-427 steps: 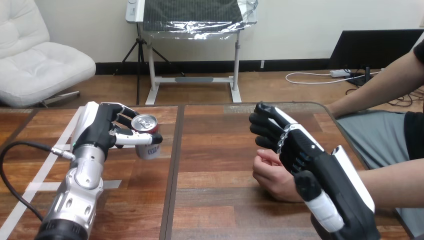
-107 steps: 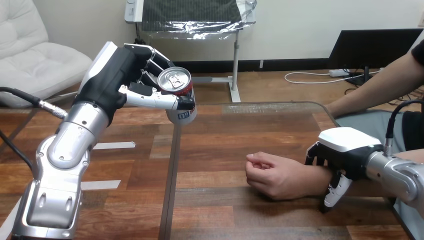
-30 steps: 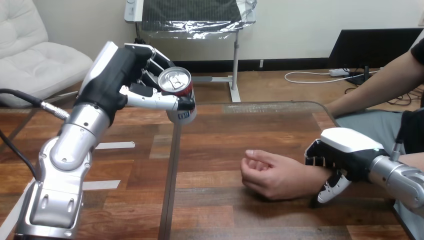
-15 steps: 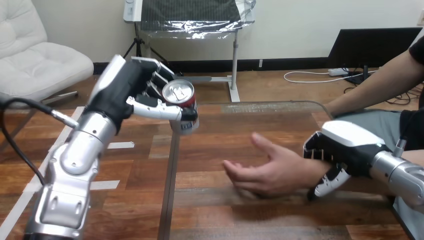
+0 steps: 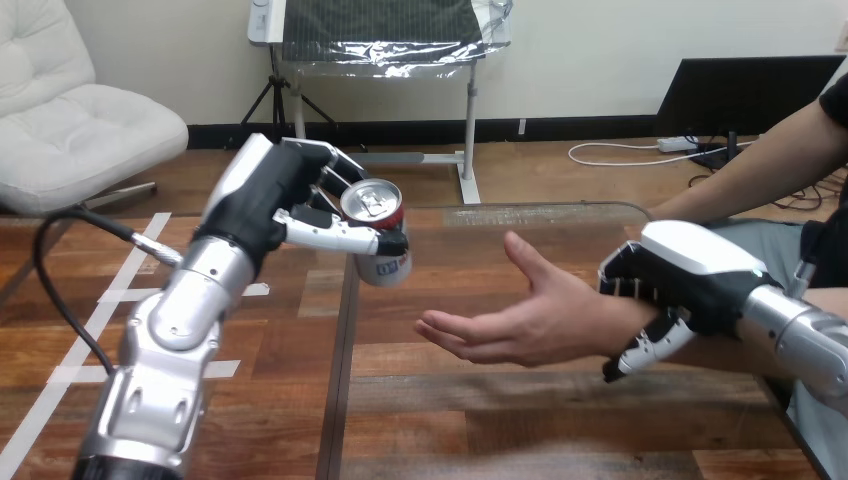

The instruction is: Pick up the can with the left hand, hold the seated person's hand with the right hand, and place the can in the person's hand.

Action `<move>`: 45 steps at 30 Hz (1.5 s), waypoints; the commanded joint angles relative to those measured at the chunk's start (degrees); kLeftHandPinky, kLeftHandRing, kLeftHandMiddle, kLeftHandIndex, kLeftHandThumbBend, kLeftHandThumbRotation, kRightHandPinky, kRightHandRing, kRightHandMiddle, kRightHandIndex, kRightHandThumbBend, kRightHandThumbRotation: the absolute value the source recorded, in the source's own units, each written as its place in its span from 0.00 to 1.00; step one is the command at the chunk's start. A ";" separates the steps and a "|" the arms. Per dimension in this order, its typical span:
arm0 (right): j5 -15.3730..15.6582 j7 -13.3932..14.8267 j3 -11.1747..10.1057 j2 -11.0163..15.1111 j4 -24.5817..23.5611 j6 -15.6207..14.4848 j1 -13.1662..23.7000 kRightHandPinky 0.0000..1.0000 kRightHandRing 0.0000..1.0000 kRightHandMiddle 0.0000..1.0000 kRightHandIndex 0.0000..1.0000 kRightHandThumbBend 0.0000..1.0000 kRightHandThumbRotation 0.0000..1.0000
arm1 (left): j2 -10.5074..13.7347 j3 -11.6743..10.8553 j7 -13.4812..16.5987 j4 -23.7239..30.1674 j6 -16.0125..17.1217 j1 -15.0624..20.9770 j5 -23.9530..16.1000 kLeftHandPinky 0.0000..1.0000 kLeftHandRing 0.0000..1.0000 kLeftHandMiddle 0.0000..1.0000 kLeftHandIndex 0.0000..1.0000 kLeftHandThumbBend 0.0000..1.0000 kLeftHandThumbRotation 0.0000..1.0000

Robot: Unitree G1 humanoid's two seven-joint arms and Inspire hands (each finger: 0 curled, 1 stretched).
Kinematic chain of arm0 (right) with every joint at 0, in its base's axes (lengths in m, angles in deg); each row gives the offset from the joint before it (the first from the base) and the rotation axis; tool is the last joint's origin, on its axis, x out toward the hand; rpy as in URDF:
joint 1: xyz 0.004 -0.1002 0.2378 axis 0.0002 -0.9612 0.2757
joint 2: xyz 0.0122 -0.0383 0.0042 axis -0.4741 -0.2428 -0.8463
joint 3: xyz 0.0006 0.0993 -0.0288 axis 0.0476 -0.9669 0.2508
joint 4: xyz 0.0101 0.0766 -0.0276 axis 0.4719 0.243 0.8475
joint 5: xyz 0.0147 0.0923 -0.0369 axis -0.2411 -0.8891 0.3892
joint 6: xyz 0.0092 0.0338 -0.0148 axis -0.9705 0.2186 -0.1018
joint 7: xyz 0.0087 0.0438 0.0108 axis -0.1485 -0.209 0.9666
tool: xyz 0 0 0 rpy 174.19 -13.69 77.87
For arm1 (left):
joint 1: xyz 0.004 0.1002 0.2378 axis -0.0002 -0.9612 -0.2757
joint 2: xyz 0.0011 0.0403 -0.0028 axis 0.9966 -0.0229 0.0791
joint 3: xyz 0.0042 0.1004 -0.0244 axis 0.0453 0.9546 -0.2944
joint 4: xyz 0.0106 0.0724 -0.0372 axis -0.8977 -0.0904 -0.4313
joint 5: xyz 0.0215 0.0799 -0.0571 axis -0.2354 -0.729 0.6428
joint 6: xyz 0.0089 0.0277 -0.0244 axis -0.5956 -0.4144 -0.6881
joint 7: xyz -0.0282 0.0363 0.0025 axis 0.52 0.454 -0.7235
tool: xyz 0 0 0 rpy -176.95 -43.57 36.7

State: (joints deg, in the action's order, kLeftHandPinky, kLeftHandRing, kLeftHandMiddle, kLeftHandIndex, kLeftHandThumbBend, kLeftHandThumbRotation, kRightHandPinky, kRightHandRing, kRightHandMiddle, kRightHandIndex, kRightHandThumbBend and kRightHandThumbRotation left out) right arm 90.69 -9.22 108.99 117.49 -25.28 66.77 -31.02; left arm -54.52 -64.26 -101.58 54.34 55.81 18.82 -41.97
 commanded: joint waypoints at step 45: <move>-3.05 -4.68 -2.24 -5.20 -11.00 -7.93 3.33 0.34 0.38 0.42 0.42 0.76 0.17 | -10.93 4.75 7.76 -25.44 11.50 16.83 -1.68 0.31 0.35 0.40 0.44 0.72 0.00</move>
State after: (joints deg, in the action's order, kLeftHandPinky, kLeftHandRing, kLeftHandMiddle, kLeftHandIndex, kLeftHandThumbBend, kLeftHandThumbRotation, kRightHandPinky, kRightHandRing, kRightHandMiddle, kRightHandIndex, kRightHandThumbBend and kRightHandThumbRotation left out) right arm 88.64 -13.84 107.72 114.93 -34.94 59.97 -30.33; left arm -64.59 -59.61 -95.47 29.67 65.47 29.25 -43.39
